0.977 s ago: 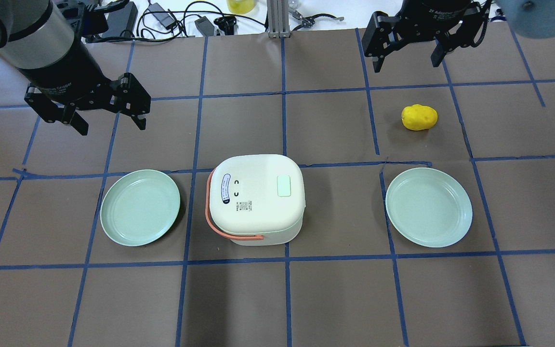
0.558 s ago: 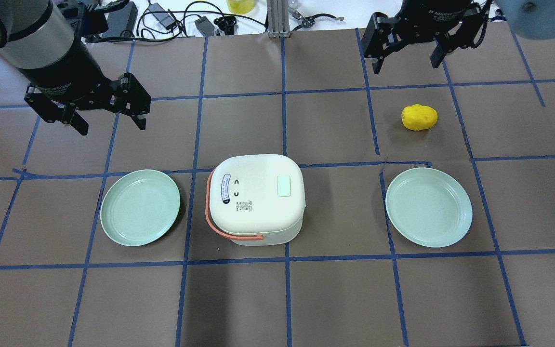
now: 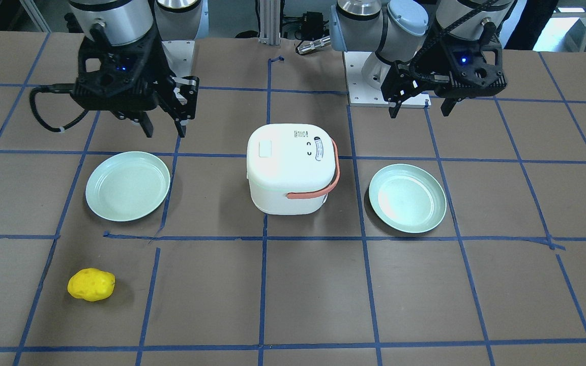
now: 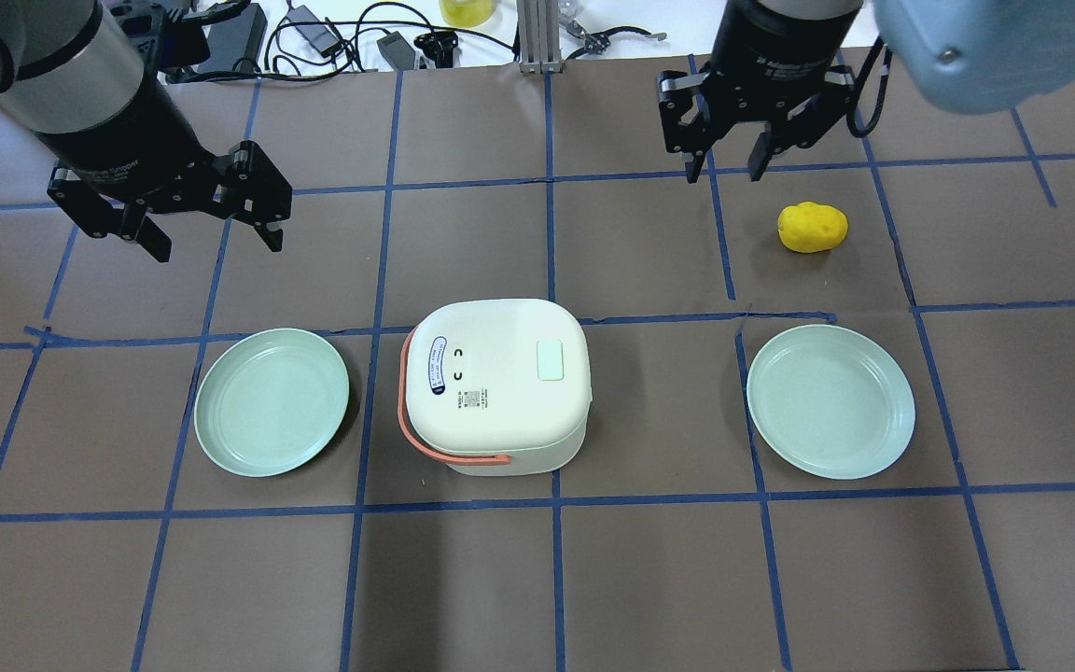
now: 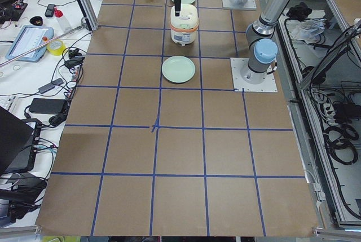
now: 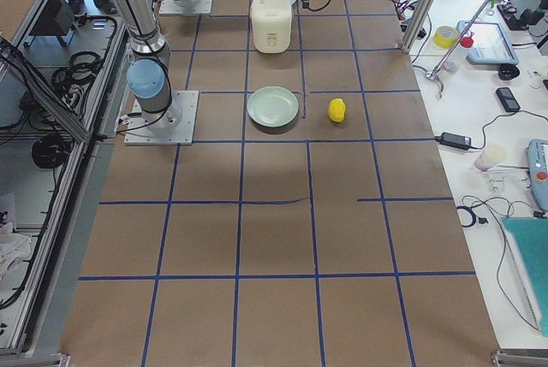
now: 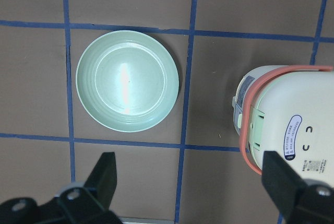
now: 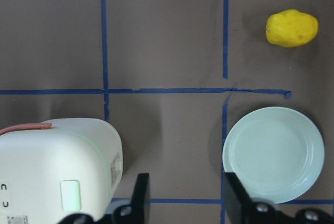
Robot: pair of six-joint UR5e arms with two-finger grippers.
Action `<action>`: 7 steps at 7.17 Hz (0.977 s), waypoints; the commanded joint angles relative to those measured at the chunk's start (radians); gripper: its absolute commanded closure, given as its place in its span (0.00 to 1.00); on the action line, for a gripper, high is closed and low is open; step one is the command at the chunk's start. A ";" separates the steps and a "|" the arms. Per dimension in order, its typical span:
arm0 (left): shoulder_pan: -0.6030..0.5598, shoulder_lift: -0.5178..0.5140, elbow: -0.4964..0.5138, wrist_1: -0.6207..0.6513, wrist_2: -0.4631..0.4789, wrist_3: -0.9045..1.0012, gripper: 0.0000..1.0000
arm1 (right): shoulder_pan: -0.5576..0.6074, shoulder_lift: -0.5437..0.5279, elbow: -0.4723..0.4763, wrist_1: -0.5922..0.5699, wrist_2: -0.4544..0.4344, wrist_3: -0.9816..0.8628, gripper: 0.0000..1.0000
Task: Press rice cooker button
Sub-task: 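Move the right gripper over the rice cooker's green lid button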
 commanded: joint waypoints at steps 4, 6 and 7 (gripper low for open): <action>0.000 0.000 0.000 0.000 0.000 -0.001 0.00 | 0.189 0.058 0.150 -0.144 0.009 0.191 0.97; 0.000 0.000 0.000 0.000 0.000 -0.001 0.00 | 0.229 0.085 0.226 -0.245 0.008 0.254 0.99; 0.000 0.000 0.000 0.000 0.000 -0.001 0.00 | 0.257 0.095 0.246 -0.287 0.007 0.290 0.99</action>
